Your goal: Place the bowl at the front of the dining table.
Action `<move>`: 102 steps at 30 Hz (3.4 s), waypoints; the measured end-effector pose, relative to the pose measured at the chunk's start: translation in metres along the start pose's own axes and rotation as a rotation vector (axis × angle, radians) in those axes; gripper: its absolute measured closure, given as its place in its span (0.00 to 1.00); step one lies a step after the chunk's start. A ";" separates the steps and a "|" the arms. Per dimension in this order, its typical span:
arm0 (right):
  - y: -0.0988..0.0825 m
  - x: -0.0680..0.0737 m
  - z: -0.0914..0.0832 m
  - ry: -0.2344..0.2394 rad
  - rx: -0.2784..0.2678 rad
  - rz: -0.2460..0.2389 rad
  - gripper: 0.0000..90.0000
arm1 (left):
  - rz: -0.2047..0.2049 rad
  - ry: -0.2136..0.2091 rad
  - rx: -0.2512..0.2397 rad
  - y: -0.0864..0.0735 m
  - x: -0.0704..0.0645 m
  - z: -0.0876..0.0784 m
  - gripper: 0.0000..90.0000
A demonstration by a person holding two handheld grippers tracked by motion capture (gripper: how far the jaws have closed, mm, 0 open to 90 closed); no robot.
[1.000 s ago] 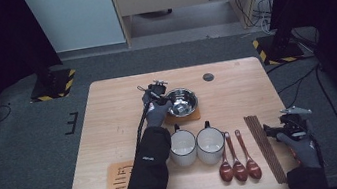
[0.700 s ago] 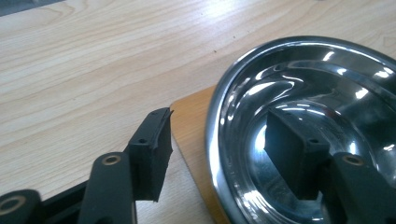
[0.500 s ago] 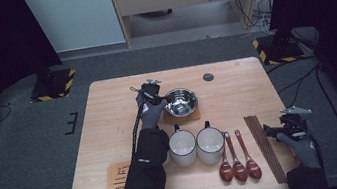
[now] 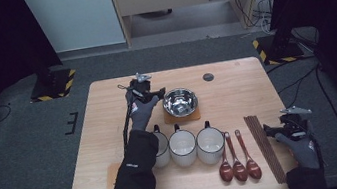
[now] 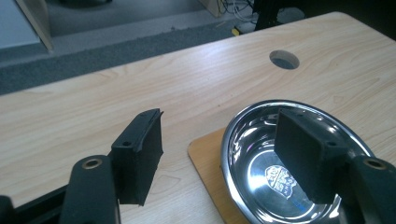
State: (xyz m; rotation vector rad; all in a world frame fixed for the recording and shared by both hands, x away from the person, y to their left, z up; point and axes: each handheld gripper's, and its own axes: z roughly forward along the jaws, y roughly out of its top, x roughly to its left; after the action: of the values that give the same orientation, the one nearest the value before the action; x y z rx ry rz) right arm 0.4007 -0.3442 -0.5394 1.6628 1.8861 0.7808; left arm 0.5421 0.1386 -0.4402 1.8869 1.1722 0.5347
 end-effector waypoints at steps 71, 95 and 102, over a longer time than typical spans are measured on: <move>0.015 0.019 -0.024 0.004 -0.077 -0.045 0.17 | -0.104 0.206 0.092 -0.202 0.079 -0.151 0.27; 0.027 0.045 -0.051 0.059 -0.146 -0.115 0.27 | -0.099 0.244 0.151 -0.207 0.076 -0.143 0.17; 0.025 0.057 -0.053 0.086 -0.133 -0.133 0.28 | -0.108 0.245 0.152 -0.207 0.077 -0.143 0.14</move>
State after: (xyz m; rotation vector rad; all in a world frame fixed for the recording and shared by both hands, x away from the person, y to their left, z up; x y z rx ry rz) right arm 0.3740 -0.2904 -0.4845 1.4287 1.9360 0.9139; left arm 0.3690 0.3121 -0.5356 1.9110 1.5023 0.6463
